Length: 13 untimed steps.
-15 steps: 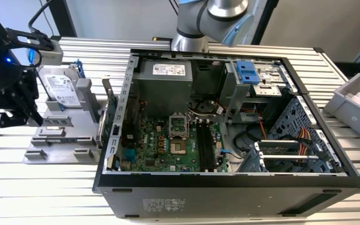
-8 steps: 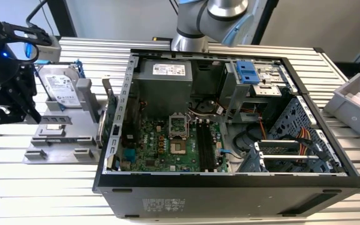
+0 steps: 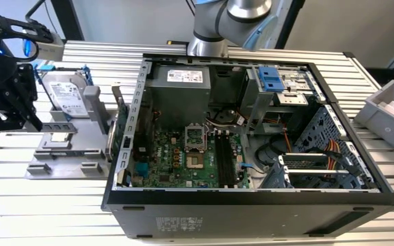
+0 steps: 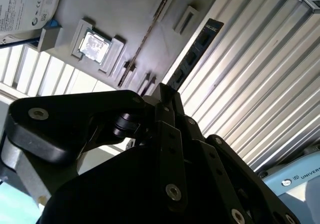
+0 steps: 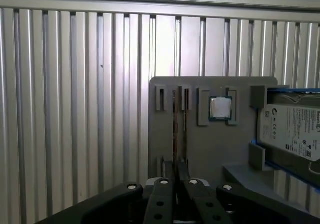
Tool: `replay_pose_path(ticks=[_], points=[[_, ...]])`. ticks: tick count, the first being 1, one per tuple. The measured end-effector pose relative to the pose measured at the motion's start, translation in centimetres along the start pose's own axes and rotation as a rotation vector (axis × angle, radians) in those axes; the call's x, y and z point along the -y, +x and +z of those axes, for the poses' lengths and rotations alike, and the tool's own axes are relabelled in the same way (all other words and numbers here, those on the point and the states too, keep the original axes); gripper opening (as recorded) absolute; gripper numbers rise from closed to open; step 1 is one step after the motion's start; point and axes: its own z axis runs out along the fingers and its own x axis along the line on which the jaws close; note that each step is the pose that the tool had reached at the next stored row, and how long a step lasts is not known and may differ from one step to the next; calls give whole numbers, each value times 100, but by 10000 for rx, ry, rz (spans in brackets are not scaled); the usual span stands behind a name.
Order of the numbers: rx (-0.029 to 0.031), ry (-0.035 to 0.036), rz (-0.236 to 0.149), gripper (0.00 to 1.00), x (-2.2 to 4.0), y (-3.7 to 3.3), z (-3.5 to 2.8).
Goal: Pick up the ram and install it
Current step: 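Pick up the ram and move it above insertion slot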
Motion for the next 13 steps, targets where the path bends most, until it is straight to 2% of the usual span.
replay_pose_path(ticks=[13], points=[[0,1,-2,0,2,-12,-161]])
